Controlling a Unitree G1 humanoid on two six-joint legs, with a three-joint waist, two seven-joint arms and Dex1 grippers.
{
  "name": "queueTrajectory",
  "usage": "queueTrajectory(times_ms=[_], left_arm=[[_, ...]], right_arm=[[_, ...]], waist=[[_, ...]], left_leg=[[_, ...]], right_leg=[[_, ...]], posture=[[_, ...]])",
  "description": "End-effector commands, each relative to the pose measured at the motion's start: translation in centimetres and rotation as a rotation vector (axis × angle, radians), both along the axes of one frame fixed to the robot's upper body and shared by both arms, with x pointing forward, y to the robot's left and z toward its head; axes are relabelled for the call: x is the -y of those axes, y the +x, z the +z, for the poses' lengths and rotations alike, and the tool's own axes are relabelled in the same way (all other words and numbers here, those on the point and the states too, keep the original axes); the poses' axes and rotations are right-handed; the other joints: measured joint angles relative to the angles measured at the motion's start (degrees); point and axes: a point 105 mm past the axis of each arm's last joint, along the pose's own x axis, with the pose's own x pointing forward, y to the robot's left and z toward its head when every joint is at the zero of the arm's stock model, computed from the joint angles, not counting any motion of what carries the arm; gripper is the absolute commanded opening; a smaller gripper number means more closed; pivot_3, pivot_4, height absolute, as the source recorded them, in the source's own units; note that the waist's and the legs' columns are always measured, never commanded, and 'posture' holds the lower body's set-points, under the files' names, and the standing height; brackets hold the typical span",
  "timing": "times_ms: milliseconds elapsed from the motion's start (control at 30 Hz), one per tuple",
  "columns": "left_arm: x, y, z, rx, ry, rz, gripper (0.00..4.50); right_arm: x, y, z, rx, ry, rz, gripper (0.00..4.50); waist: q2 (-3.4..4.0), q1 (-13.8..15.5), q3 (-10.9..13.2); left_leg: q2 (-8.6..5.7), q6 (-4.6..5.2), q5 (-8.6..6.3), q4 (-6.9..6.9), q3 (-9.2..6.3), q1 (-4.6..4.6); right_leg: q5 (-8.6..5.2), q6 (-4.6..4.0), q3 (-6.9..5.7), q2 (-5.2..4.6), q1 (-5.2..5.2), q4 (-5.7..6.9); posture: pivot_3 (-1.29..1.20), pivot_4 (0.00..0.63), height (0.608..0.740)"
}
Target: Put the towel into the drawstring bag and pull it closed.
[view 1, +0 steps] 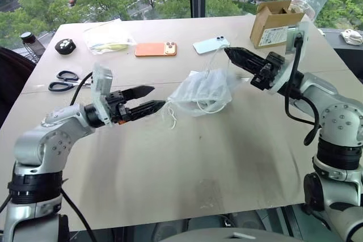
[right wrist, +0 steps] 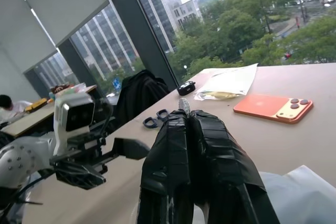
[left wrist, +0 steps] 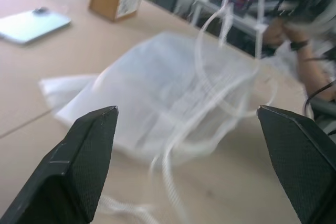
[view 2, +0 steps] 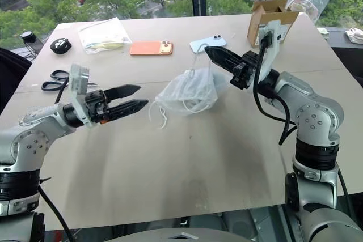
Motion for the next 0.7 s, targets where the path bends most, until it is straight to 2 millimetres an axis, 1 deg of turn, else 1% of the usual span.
queueTrajectory(times_ms=[33,67,167,233,333,367,433,500,533,633,700], left_arm=[[0.7,-0.7,-1.5,0.015,0.107,-0.053,4.4],[1.2,-0.6,-2.2,0.006,0.113,-0.056,4.4],[2.1,-0.2,-3.1,-0.006,0.095,-0.044,4.4],[3.0,0.2,-4.0,-0.011,0.105,-0.036,4.4],[3.0,1.3,-4.9,0.005,0.122,0.035,4.4],[3.0,1.4,-5.0,0.004,0.115,0.038,4.4],[3.0,1.3,-4.9,0.031,0.12,0.032,4.4],[2.3,2.2,-4.4,0.069,0.111,0.105,4.4],[1.8,2.8,-3.9,0.105,0.108,0.158,4.4],[0.8,3.8,-2.4,0.183,0.081,0.25,4.4],[0.4,4.4,-1.7,0.221,0.072,0.299,4.4]], right_arm=[[0.2,-0.4,1.2,0.045,0.041,-0.001,0.0],[0.2,-0.4,1.2,0.046,0.045,0.0,0.0],[0.0,-0.4,1.3,0.049,0.051,0.002,0.0],[0.0,-0.5,1.4,0.052,0.05,0.001,0.0],[0.1,-0.5,1.4,0.054,0.05,-0.006,0.0],[0.1,-0.5,1.4,0.055,0.051,-0.011,0.0],[0.4,-0.4,1.4,0.059,0.048,-0.038,0.0],[0.8,0.2,1.2,0.089,0.008,-0.109,0.0],[1.2,0.7,1.1,0.12,-0.032,-0.167,0.0],[2.7,2.9,0.6,0.218,-0.188,-0.39,0.0],[3.6,3.9,0.0,0.306,-0.342,-0.499,0.0]], waist=[[0.01,0.0,0.0],[0.01,0.0,0.0],[0.01,0.2,0.0],[0.01,0.2,0.0],[0.01,0.1,0.0],[0.01,0.1,0.0],[0.01,-0.1,0.0],[0.01,0.0,0.0],[0.01,0.1,0.0],[0.0,0.2,0.0],[0.0,0.2,0.0]], left_leg=[[0.0,0.08,-0.05,0.0,0.0,0.0],[0.0,0.09,-0.05,-0.01,0.01,0.0],[-0.01,0.11,-0.07,-0.02,0.0,-0.01],[0.0,0.12,-0.07,-0.01,-0.01,-0.02],[-0.01,0.13,-0.08,-0.01,-0.01,-0.02],[-0.01,0.13,-0.08,-0.01,-0.01,-0.02],[0.0,0.13,-0.08,-0.02,0.0,-0.02],[0.0,0.13,-0.08,-0.03,0.0,-0.02],[0.0,0.13,-0.08,-0.03,0.0,-0.02],[-0.02,0.14,-0.08,0.0,0.0,-0.03],[-0.03,0.13,-0.08,0.02,0.0,-0.03]], right_leg=[[0.0,0.0,0.0,0.0,0.0,-0.01],[0.0,0.0,0.02,-0.02,0.0,-0.01],[0.0,0.0,-0.01,-0.05,0.0,-0.02],[0.0,0.0,-0.03,-0.05,0.0,-0.01],[0.0,0.0,-0.02,-0.05,0.0,0.0],[0.0,0.0,-0.02,-0.04,0.0,0.0],[0.0,0.0,0.0,-0.02,-0.01,0.01],[0.0,0.0,0.01,-0.02,-0.02,0.01],[0.0,0.0,0.01,-0.03,-0.02,0.01],[0.0,0.0,-0.01,-0.04,-0.02,0.01],[0.0,0.01,-0.02,-0.03,-0.02,0.01]], posture=[[0.0,0.15,0.74],[0.0,0.15,0.74],[0.0,0.15,0.74],[0.0,0.15,0.74],[0.0,0.15,0.74],[0.0,0.15,0.74],[0.0,0.15,0.74],[0.0,0.15,0.74],[0.0,0.15,0.74],[0.0,0.15,0.74],[0.0,0.15,0.74]])
